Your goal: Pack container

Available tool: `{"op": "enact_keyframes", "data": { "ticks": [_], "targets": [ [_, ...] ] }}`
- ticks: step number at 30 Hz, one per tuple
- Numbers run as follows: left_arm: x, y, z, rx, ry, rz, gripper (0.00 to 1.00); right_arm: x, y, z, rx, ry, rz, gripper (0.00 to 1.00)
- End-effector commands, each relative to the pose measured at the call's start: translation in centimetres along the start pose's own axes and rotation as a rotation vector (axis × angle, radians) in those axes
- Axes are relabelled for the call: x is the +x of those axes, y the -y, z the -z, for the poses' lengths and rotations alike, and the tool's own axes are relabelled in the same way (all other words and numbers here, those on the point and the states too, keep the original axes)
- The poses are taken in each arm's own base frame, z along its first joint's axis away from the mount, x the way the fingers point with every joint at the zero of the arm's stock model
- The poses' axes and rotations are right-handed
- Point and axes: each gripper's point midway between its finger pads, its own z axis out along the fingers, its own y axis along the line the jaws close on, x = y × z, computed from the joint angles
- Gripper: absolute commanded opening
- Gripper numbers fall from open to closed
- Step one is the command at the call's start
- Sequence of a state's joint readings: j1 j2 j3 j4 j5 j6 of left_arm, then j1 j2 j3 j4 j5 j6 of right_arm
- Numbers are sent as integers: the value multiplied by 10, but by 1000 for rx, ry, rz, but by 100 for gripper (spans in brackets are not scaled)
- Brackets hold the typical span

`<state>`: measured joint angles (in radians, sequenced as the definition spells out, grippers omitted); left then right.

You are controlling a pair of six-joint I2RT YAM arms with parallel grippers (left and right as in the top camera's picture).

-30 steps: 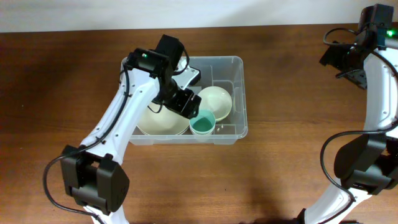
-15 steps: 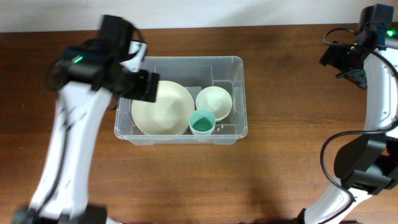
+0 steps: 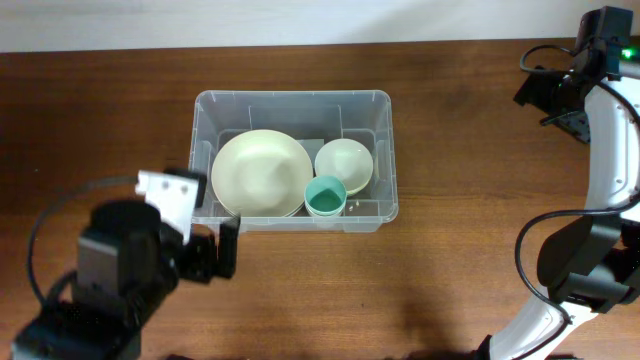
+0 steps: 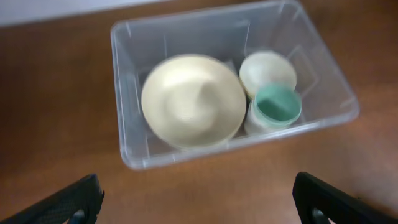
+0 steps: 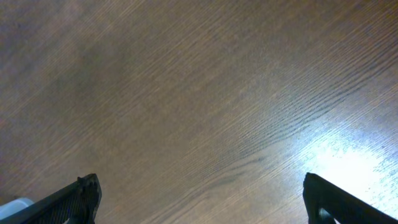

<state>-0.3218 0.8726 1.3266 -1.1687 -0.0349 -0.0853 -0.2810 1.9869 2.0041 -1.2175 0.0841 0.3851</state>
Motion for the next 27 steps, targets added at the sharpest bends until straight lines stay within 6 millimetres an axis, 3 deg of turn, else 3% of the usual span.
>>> {"op": "enact_keyframes", "data": {
  "ticks": [1, 5, 8, 11, 15, 19, 23, 27],
  "targets": [
    [18, -2, -1, -3, 1, 121, 100, 0, 1, -1, 2, 1, -2, 99],
    [27, -2, 0, -4, -21, 154, 100, 0, 1, -1, 2, 1, -2, 99],
    [34, 15, 1, 92, -61, 155, 100, 0, 1, -1, 2, 1, -2, 99],
    [31, 16, 1, 101, -50, 153, 100, 0, 1, -1, 2, 1, -2, 99],
    [23, 15, -7, 95, -3, -25, 100, 0, 1, -1, 2, 0, -2, 99],
    [27, 16, -33, 95, 19, -197, 100, 0, 1, -1, 2, 1, -2, 99],
    [46, 15, -68, 91, 3, -198, 100, 0, 1, -1, 2, 1, -2, 99],
    [46, -3, -94, 34, 117, -158, 100, 0, 1, -1, 2, 1, -2, 99]
  ]
}}
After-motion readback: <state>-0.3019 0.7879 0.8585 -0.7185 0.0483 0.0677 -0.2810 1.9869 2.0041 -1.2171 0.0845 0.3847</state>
